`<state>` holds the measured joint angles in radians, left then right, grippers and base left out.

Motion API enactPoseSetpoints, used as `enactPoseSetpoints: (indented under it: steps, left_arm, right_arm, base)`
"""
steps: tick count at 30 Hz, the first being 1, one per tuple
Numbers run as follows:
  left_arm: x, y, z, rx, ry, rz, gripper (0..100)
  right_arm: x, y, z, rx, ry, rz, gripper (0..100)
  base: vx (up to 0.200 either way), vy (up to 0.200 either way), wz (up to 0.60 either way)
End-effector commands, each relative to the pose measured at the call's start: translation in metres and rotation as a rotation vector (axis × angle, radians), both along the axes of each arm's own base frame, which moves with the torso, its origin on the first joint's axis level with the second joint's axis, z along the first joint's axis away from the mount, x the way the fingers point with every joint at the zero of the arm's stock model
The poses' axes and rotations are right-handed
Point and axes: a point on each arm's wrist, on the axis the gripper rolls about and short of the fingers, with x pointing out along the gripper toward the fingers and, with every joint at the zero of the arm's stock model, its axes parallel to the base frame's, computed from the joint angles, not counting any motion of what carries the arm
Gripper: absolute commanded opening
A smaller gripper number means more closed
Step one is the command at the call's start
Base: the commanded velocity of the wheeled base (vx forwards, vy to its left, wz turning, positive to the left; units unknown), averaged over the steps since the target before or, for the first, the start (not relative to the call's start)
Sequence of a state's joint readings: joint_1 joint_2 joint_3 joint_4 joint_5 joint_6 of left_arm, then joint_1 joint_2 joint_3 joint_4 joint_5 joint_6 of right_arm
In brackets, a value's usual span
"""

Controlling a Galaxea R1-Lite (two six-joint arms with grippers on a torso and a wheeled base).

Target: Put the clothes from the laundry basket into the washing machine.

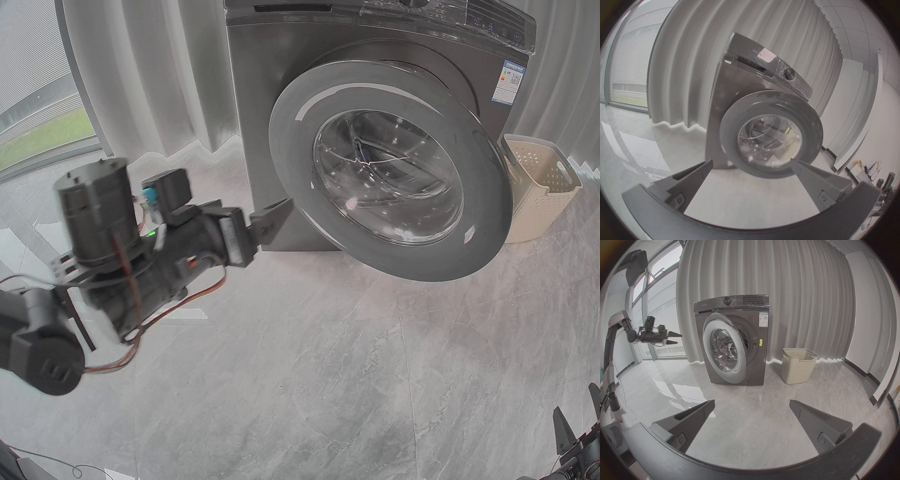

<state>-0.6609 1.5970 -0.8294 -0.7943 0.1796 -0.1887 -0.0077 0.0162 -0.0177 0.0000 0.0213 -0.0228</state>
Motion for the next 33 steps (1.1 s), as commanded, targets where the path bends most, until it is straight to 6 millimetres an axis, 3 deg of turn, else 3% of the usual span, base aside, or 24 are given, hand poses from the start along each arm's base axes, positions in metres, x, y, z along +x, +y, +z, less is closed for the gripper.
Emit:
enactPoseSetpoints:
  steps: [1,8,11,15,26,30,31,33]
  left_arm:
    - [-0.203,0.166,-0.115,0.108,0.034,0.192,100]
    - [-0.246,0.175,-0.153,0.103,0.026,0.353,100]
    - [-0.245,0.175,-0.153,0.096,0.041,0.387,100]
    - [-0.247,0.174,-0.153,0.128,0.018,0.573,100]
    - [-0.253,0.174,-0.160,0.161,-0.013,0.510,100]
    - [-0.253,0.174,-0.160,0.158,-0.013,0.509,100]
    - [-0.253,0.174,-0.160,0.161,-0.012,0.511,100]
    - [-0.253,0.174,-0.160,0.166,-0.014,0.515,100]
  right_arm:
    - [0.001,0.000,-0.005,0.003,0.006,-0.004,100]
    - [0.001,0.000,-0.005,0.004,0.008,-0.003,100]
    - [0.000,0.000,-0.006,0.004,0.009,-0.003,100]
    - [0.000,0.000,-0.005,0.014,0.005,-0.001,100]
    - [0.000,0.000,-0.003,0.018,-0.009,-0.004,100]
    - [-0.013,0.000,0.039,0.058,-0.195,0.011,100]
    - [-0.017,0.000,0.062,0.080,-0.222,0.019,100]
    - [-0.005,0.000,0.072,0.083,-0.137,0.029,100]
  base:
    - [0.000,0.000,0.00]
    - [0.000,0.000,0.00]
    - [0.000,0.000,0.00]
    - [0.000,0.000,0.00]
    - [0.000,0.000,0.00]
    - [0.000,0.000,0.00]
    - [0.000,0.000,0.00]
    - [0.000,0.000,0.00]
